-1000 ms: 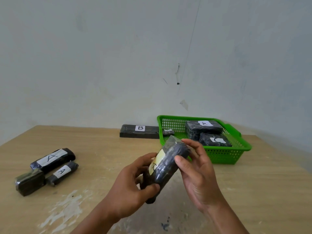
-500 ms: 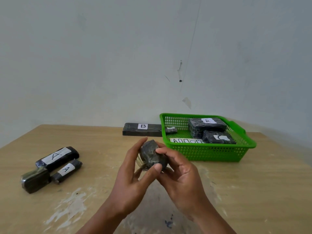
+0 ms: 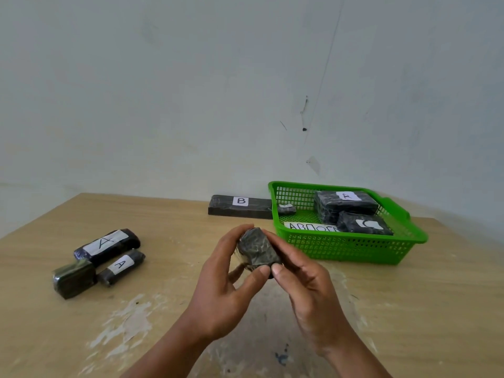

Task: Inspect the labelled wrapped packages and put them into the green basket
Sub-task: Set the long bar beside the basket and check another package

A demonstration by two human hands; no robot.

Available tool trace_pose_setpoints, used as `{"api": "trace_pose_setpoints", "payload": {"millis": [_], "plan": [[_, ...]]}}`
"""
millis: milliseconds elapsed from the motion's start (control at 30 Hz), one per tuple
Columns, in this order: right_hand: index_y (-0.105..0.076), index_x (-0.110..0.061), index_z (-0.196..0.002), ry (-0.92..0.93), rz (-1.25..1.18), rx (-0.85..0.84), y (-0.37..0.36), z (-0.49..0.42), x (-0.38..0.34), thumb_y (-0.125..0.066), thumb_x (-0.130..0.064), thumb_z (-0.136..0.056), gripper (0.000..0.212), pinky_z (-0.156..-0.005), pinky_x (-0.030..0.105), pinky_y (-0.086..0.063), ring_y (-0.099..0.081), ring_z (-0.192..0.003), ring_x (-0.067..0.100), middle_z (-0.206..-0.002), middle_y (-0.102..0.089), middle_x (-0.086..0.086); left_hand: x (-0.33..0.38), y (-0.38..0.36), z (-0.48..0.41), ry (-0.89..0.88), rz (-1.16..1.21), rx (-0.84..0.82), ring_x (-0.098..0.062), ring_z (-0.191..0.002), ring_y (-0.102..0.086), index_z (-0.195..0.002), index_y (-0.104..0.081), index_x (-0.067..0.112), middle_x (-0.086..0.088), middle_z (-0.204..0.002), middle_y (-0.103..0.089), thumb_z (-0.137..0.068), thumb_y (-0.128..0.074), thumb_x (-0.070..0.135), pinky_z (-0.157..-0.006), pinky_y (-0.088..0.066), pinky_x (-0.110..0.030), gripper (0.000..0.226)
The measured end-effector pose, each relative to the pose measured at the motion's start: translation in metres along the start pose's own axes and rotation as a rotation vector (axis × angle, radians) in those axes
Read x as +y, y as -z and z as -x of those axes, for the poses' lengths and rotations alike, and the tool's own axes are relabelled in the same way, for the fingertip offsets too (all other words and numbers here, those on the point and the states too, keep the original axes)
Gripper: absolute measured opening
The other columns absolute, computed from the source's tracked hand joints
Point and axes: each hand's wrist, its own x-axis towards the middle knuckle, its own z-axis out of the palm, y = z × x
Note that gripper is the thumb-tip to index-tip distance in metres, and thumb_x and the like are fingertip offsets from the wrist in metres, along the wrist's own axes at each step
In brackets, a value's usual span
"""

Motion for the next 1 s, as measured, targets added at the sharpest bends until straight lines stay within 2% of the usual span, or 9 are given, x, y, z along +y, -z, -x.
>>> {"api": "trace_pose_setpoints", "payload": {"millis": [167,333,467,633,700,767,833,933,1000], "plan": [[-0.056,-0.008,-0.147,-0.012,0.022,-0.004,0.002,0.002,0.001,-0.056,-0.001,-0.099,0.048,-0.105,0.025,-0.052,-0.058,-0.139,0.019,-0.146,-0.065,0.004,0.001,0.004,-0.001,-0.003,0.072,-0.009,-0.022,-0.119,-0.065,-0.134,-0.057,0.031,-0.001,-0.125,-0.068,-0.085,-0.065,0.043,-0.094,-0.058,-0.038,0.051],[-0.059,-0.011,-0.145,-0.002,0.106,0.016,0.0,0.001,0.005,-0.054,-0.002,-0.103,0.043,-0.114,0.04,-0.049,-0.055,-0.141,0.021,-0.147,-0.063,0.001,-0.001,0.004,-0.003,0.013,0.122,0.095,-0.018,-0.129,-0.062,-0.118,-0.061,0.027,0.018,-0.134,-0.064,-0.084,-0.06,0.051,-0.107,-0.052,-0.053,0.041],[-0.056,-0.013,-0.146,0.011,0.177,-0.022,0.0,0.003,0.002,-0.064,-0.007,-0.1,0.047,-0.117,0.038,-0.046,-0.054,-0.142,0.021,-0.148,-0.062,-0.001,0.0,0.001,-0.002,0.021,0.142,0.13,-0.019,-0.129,-0.062,-0.112,-0.065,0.031,0.012,-0.132,-0.067,-0.083,-0.064,0.049,-0.11,-0.048,-0.054,0.034],[-0.057,-0.018,-0.141,0.064,0.31,0.073,0.002,0.001,0.007,-0.073,0.001,-0.091,0.055,-0.111,0.041,-0.051,-0.062,-0.132,0.023,-0.137,-0.068,-0.002,0.007,0.0,-0.001,0.019,0.058,0.078,-0.009,-0.118,-0.067,-0.118,-0.067,0.031,0.011,-0.119,-0.073,-0.09,-0.062,0.04,-0.09,-0.058,-0.025,0.03],[-0.057,-0.015,-0.136,0.055,0.237,0.13,0.005,0.0,0.007,-0.071,0.001,-0.092,0.048,-0.107,0.04,-0.055,-0.067,-0.125,0.025,-0.13,-0.071,0.003,0.01,0.004,-0.001,0.01,-0.032,0.033,-0.008,-0.116,-0.067,-0.124,-0.067,0.036,0.013,-0.119,-0.073,-0.092,-0.058,0.04,-0.091,-0.056,-0.024,0.033],[-0.058,-0.014,-0.132,0.035,0.184,0.183,0.007,-0.002,0.006,-0.07,-0.004,-0.092,0.043,-0.104,0.038,-0.057,-0.07,-0.12,0.024,-0.126,-0.073,0.004,0.011,0.006,-0.002,-0.006,-0.172,0.028,-0.008,-0.121,-0.064,-0.132,-0.062,0.044,0.018,-0.125,-0.07,-0.089,-0.061,0.043,-0.098,-0.056,-0.036,0.043],[-0.059,-0.016,-0.131,0.018,0.188,0.225,0.007,-0.002,0.004,-0.069,-0.013,-0.09,0.042,-0.101,0.034,-0.058,-0.072,-0.117,0.022,-0.125,-0.075,0.002,0.011,0.007,-0.002,-0.038,-0.307,0.026,-0.003,-0.12,-0.063,-0.137,-0.059,0.046,0.022,-0.126,-0.068,-0.083,-0.066,0.038,-0.099,-0.055,-0.031,0.055],[-0.063,-0.02,-0.128,-0.007,0.188,0.293,0.008,-0.004,0.001,-0.069,-0.023,-0.09,0.038,-0.091,0.026,-0.059,-0.075,-0.109,0.015,-0.118,-0.077,-0.002,0.013,0.007,-0.002,-0.057,-0.368,-0.004,0.003,-0.103,-0.069,-0.134,-0.056,0.048,0.023,-0.116,-0.072,-0.085,-0.077,0.023,-0.082,-0.054,-0.012,0.059],[-0.064,-0.022,-0.126,-0.013,0.189,0.351,0.01,-0.006,0.0,-0.073,-0.028,-0.092,0.036,-0.089,0.027,-0.059,-0.075,-0.107,0.015,-0.116,-0.077,-0.002,0.014,0.008,-0.003,0.021,-0.321,-0.044,-0.002,-0.095,-0.073,-0.136,-0.053,0.049,0.017,-0.111,-0.072,-0.086,-0.081,0.026,-0.075,-0.061,-0.019,0.062]]}}
